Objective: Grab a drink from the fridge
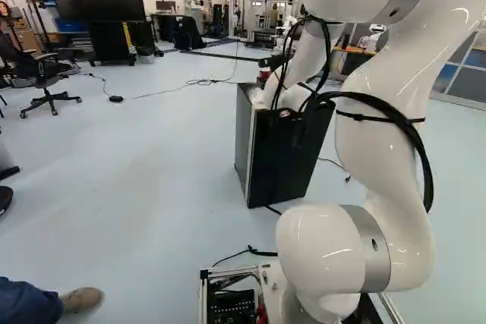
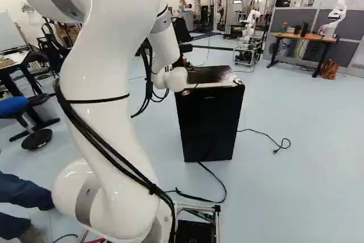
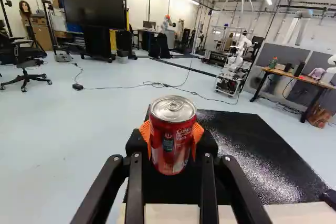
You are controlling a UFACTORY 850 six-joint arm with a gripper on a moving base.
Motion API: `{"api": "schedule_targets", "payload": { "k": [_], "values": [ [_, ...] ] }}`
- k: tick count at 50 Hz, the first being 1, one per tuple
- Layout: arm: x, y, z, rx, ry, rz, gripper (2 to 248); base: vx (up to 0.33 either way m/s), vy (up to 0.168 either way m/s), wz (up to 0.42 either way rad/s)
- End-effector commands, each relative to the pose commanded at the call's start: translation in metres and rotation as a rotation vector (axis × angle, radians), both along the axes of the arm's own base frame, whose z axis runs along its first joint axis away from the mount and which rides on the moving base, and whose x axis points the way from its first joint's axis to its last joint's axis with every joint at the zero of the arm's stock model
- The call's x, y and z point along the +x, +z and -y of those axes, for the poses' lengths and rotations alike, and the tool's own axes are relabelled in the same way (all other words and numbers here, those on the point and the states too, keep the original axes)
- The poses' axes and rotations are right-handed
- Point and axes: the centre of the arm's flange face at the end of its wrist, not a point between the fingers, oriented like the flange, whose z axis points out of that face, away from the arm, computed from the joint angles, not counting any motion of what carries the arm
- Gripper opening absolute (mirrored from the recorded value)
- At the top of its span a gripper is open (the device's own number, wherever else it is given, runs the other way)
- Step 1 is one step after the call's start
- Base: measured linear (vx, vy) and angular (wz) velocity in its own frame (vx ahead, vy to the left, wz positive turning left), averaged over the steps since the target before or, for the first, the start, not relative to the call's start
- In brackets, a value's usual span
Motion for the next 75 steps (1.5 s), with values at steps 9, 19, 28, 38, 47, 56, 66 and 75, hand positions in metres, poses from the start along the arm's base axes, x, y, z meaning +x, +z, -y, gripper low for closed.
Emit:
{"api": "schedule_targets", "payload": {
  "k": [9,19,28,38,47,56,66,75],
  "values": [
    [-0.016,0.001,-0.006,0.008,-0.006,-0.012,95,0.0,0.0,0.0],
    [-0.038,0.003,-0.014,0.019,-0.015,-0.029,95,0.0,0.0,0.0],
    [-0.061,0.003,-0.022,0.03,-0.024,-0.047,95,0.0,0.0,0.0],
    [-0.091,0.001,-0.031,0.043,-0.035,-0.069,95,0.0,0.0,0.0],
    [-0.122,-0.003,-0.039,0.057,-0.047,-0.093,95,0.0,0.0,0.0],
    [-0.153,-0.008,-0.046,0.069,-0.058,-0.116,95,0.0,0.0,0.0],
    [-0.184,-0.015,-0.051,0.081,-0.069,-0.139,95,0.0,0.0,0.0],
    [-0.207,-0.021,-0.055,0.09,-0.077,-0.156,95,0.0,0.0,0.0]
  ]
}}
